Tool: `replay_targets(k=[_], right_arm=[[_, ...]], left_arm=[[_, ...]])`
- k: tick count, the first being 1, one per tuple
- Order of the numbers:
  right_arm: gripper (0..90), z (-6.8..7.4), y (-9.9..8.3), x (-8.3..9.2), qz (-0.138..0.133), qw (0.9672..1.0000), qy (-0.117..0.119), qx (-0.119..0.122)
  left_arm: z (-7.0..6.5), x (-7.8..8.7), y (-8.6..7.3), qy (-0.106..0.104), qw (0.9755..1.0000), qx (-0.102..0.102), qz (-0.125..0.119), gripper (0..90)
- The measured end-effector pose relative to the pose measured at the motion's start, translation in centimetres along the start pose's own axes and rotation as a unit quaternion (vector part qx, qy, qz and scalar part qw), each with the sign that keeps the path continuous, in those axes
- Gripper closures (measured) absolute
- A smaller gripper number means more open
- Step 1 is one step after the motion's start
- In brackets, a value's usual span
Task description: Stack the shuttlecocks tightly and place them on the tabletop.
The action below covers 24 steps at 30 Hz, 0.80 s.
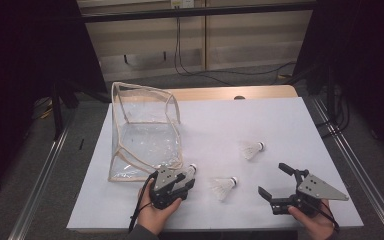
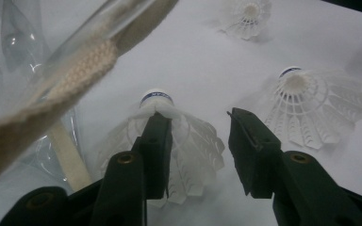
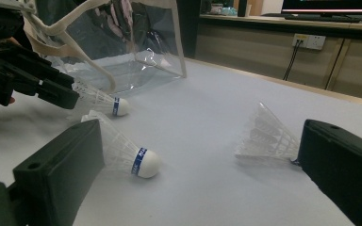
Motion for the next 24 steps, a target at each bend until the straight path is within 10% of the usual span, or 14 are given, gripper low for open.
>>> replay_targets(k=[11,24], right_arm=[[0.6,0.0,0.0,0.0,-0.001,1.0000,0.000,0.000],[0.6,0.0,0.0,0.1,-0.001,1.0000,0.001,0.000]], left_arm=[[0.3,0.3,0.3,0.020,0.9998,0.006,0.007,89.0],[-0.2,1.6,1.5,0.007,0.9999,0.010,-0.009,90.0]])
Point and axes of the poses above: each handheld gripper's, and its own axes: x roughly backward along the jaws, y roughly out of its top, z roughly to its left, the point moved 6 cm from there along -x, roughly forward along the jaws, and after that the axes turned 4 degrees about z, right-handed, at the moved point
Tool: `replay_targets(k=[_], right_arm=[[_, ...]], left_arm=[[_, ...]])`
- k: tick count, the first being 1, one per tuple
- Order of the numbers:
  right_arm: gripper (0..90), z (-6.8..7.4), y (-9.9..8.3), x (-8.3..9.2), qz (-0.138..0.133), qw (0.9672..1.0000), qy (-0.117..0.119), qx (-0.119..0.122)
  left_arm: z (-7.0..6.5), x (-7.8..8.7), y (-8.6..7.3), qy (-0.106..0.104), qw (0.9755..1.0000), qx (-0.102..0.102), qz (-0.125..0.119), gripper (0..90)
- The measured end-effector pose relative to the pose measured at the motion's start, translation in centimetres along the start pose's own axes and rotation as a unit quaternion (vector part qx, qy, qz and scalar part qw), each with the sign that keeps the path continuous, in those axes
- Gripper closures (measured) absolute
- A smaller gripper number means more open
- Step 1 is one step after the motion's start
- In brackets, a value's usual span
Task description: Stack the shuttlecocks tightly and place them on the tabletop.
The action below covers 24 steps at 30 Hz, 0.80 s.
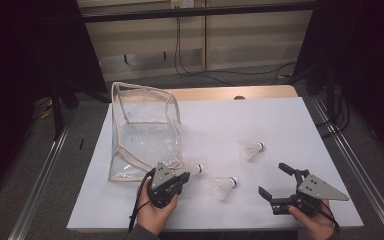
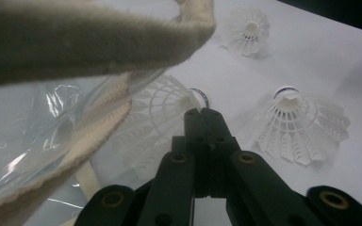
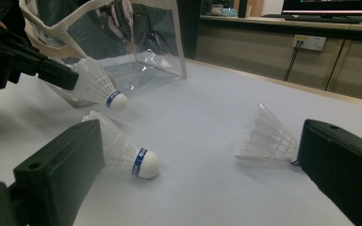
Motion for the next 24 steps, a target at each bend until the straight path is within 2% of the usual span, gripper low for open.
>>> replay_targets(k=[2,6,13,20,21,24], right_arm=[[0.6,0.0,0.0,0.0,-0.001,1.0000,0.001,0.001],[0.6,0.0,0.0,0.0,-0.001,1.0000,0.000,-0.001],[0.6,-0.1,0.0,0.0,-0.003,1.0000,-0.002,0.000],[0.6,-0.1,0.0,0.0,-0.004,1.0000,-0.001,-0.001],[0.6,-0.1,0.0,0.0,-0.004,1.0000,-0.001,-0.001],[0.6,-0.1,0.0,0.0,-0.003,1.0000,-0.001,-0.001]], left_arm=[[-0.1,0.1,0.1,-0.005,1.0000,0.006,0.001,90.0],[-0.3,0.3,0.2,-0.010,0.9999,0.006,0.005,90.0],[-1.0,0.4,0.8,-0.034,0.9993,0.010,0.015,90.0],[-1.4,0.2,1.2,-0.045,0.9987,0.010,0.022,90.0],[-1.5,0.2,1.4,-0.046,0.9986,0.015,0.018,90.0],[-1.7,0.2,1.9,-0.050,0.9985,0.013,0.018,90.0]])
Point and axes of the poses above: each handheld gripper's, and its own axes: x roughly backward along the jaws, y roughly out of its top, z roughly to its left, the point moved 6 cm from there along -x, roughly forward along the jaws, and after that the axes turned 4 degrees about z, right-handed, at the moved point
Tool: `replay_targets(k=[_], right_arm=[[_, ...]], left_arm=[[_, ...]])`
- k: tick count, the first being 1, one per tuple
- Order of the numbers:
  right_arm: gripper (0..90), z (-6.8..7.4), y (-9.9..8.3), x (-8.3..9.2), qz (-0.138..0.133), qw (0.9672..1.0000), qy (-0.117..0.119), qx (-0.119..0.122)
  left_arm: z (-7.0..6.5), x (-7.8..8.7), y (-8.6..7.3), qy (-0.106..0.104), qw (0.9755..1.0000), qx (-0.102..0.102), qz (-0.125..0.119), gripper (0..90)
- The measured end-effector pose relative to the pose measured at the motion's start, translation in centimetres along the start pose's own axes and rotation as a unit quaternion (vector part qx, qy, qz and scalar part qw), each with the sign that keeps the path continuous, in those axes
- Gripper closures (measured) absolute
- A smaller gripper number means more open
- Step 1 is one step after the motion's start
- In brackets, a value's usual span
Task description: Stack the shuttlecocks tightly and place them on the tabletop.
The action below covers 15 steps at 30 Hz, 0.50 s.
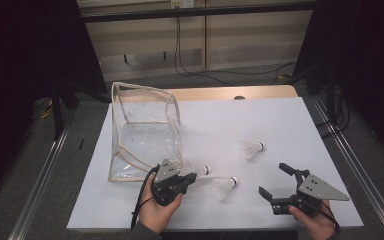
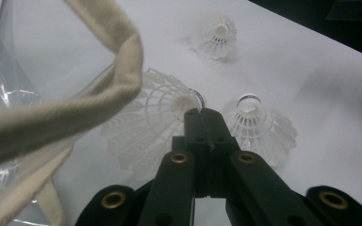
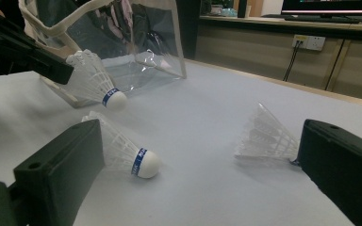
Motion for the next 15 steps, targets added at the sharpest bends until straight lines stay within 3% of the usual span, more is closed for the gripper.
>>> replay_targets(k=[15], right_arm=[[0.6,0.0,0.0,0.1,-0.001,1.0000,0.000,0.000]], left_arm=[[-0.8,-0.6,1.8,-0.014,0.9999,0.003,0.004,90.0]])
Point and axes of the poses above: each handheld gripper's, and its own axes: x roughly backward along the jaws, y roughly out of its top, z roughly to its left, the point moved 6 cm from there along -x, roughly forward along the jaws, and after that the axes turned 4 degrees about z, right-handed, at the moved point
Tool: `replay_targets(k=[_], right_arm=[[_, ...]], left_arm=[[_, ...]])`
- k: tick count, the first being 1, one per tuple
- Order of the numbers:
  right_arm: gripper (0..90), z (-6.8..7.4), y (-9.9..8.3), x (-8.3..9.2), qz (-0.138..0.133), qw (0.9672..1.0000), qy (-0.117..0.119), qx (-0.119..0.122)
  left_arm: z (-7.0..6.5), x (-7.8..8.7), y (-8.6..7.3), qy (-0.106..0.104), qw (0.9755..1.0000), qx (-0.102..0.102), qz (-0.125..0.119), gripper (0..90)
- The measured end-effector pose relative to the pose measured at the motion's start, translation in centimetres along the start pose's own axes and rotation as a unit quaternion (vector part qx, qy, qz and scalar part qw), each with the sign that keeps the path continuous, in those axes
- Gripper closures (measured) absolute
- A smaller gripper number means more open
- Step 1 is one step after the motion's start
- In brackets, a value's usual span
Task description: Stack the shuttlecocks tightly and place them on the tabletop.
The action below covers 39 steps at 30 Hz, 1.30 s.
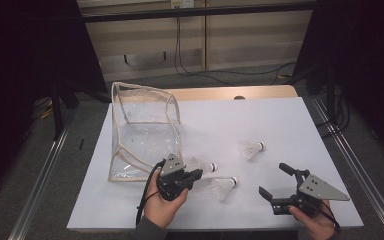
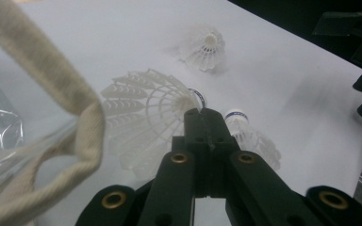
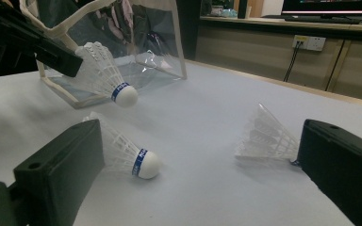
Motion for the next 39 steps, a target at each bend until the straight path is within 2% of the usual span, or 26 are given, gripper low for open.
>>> replay_targets(k=[8,16,26,28,32,39], right_arm=[[0.6,0.0,0.0,0.0,0.000,1.0000,0.000,0.000],[0.6,0.0,0.0,0.1,-0.001,1.0000,0.001,-0.001],[0.6,0.1,0.0,0.1,-0.002,1.0000,0.002,0.000],[0.6,0.0,0.0,0.1,-0.001,1.0000,0.002,0.000],[0.6,0.0,0.0,0.0,-0.001,1.0000,0.003,0.000],[0.6,0.0,0.0,0.0,-0.001,1.0000,0.003,0.000]], left_arm=[[-0.5,-0.2,1.1,-0.006,1.0000,-0.002,-0.003,90.0],[-1.0,-0.6,2.5,-0.024,0.9996,0.011,0.005,90.0],[-0.6,-1.3,3.5,-0.025,0.9993,0.026,0.003,90.0],[-0.6,-1.4,3.7,-0.020,0.9995,0.023,0.003,90.0],[-0.5,-1.6,4.2,-0.025,0.9991,0.033,0.001,90.0],[-0.5,-2.1,4.9,-0.016,0.9989,0.043,0.004,90.0]])
Point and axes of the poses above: each handheld gripper's, and its own axes: x roughly backward along the jaws, y roughly out of its top, z roughly to its left, the point moved 6 cm from there along -x, roughly forward along the jaws, and after that the axes turned 4 degrees about z, right-handed, at the moved point
